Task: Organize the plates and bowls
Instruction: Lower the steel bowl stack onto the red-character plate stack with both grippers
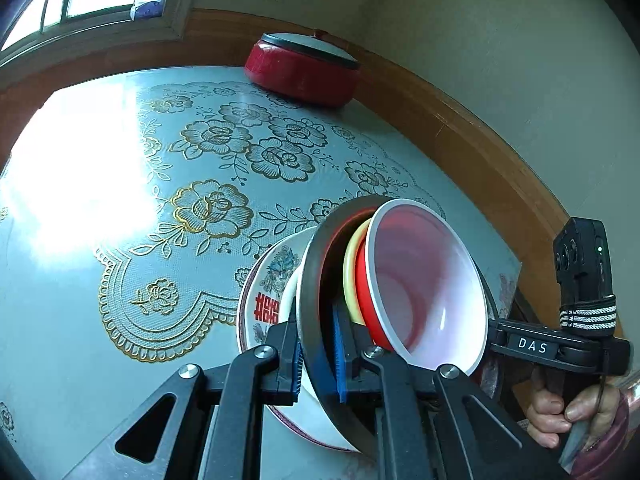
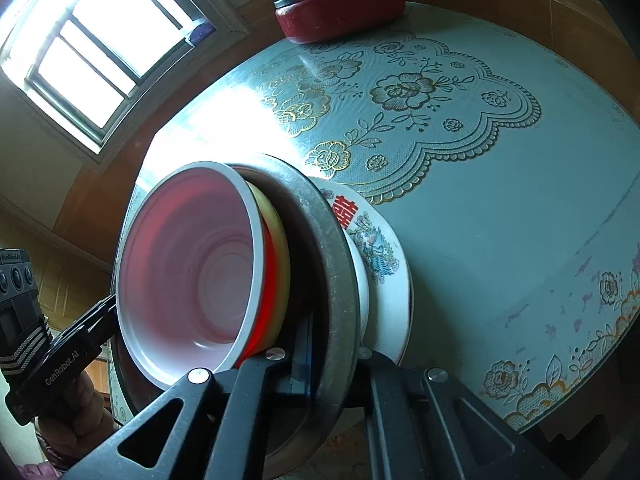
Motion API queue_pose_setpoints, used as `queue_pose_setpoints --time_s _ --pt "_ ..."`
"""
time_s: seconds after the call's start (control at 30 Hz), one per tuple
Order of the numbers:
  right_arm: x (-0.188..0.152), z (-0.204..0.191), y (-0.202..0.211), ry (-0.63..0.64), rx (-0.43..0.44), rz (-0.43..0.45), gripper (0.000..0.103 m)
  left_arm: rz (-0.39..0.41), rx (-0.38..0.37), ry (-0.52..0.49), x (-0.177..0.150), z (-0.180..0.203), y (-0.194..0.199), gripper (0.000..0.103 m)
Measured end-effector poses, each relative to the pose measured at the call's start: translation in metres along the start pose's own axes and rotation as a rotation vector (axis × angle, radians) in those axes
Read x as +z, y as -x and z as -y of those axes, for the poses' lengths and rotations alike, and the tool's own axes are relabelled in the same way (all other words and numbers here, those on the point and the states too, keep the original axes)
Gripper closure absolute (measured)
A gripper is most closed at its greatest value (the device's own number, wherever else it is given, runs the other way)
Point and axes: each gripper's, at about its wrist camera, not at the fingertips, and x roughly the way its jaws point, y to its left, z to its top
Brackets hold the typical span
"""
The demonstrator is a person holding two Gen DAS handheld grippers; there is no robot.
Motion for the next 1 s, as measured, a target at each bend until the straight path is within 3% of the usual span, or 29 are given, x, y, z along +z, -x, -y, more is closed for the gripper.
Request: queue_pose_setpoints --time_s 0.47,0.87,1.0 --pt "0.003 0.002 -0.007 -0.056 -0.067 0.004 0.099 -0.100 -0.059 -0.038 0.016 -0.010 -0.027 0.091" --pt "0.006 0.006 -0.019 -0.084 -0.028 -0.006 0.098 -0.141 -0.035 -0.003 0.009 -0.022 -0.035 0.090" --pt "0.004 0.009 -0.015 -0.091 0.007 0.002 0.091 -0.149 -0.038 0.011 0.007 -0.025 -0.033 0.089"
